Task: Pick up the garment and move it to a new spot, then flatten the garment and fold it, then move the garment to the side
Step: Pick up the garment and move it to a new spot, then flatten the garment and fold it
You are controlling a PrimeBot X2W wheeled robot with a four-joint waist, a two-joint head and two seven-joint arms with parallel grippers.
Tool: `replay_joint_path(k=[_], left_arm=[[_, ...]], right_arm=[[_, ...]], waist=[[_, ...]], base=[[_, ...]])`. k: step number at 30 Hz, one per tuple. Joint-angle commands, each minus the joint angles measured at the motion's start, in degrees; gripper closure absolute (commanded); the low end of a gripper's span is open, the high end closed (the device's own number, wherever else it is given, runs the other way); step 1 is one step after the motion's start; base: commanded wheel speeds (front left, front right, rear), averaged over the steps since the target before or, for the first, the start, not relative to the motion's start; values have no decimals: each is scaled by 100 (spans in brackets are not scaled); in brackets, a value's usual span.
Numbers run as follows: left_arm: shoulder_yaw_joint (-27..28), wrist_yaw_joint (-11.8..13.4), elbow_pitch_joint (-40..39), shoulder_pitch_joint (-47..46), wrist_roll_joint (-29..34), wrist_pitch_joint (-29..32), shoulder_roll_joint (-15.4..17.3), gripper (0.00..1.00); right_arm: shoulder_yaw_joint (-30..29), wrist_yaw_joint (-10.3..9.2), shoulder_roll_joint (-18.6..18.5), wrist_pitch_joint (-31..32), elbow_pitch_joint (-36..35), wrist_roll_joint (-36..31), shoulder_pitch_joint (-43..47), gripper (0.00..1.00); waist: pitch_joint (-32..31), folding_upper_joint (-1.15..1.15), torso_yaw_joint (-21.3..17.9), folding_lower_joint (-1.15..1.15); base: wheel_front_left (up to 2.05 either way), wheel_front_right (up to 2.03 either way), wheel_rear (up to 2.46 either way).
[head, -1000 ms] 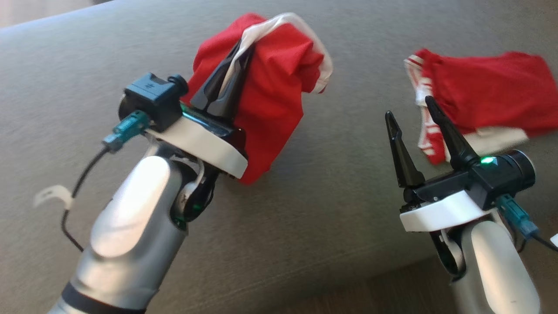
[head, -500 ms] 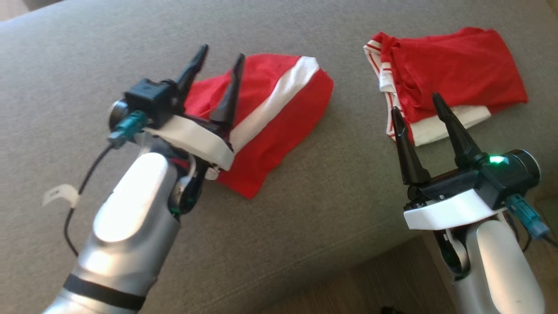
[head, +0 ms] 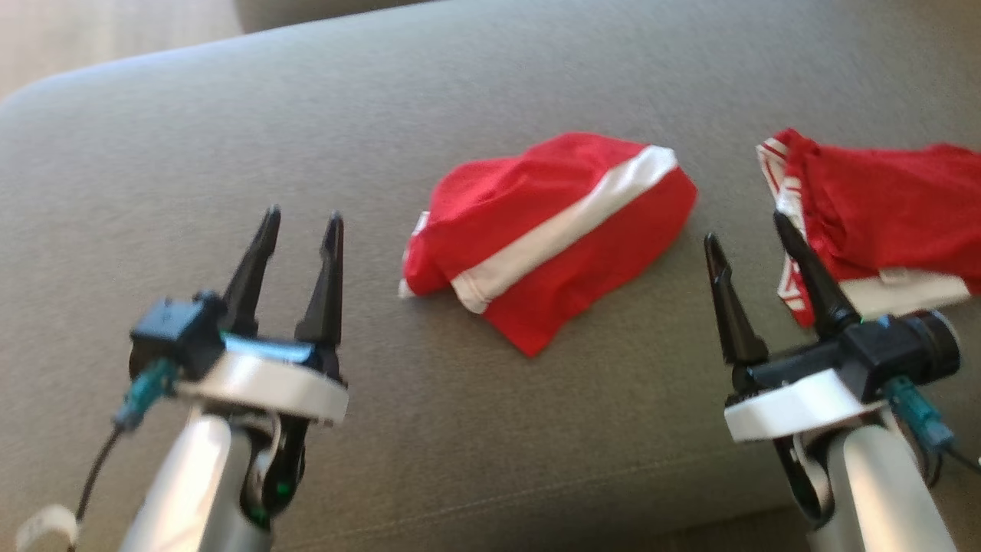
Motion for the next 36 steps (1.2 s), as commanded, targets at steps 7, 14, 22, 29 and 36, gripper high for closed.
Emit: replay_joint_path(k=[7, 14, 22, 29, 36], left_arm=[[873, -223, -687, 739, 573, -43, -462, 0], [1199, -464, -873, 1141, 913, -43, -713, 0], [1202, -481, -795, 1149, 864, -43, -742, 0], [1115, -402, -749, 1063, 736, -43, -743, 0], [944, -421, -651, 853, 659, -43, -744, 0]], right_arm=[[61, -2, 13, -11, -134, -82, 210, 0], [53, -2, 13, -12, -119, -15, 335, 0], [56, -2, 13, 33, -130, -40, 333, 0], [535, -2, 13, 156, -13, -485, 158, 0], [994, -2, 13, 290, 773, -920, -328, 0]], waist=[[-399, 0, 503, 0], [-466, 0, 545, 0], [-462, 0, 631, 0], [-245, 0, 904, 0], [50, 0, 1448, 0]], base=[[0, 0, 0], [0, 0, 0], [0, 0, 0], [0, 0, 0], [0, 0, 0]])
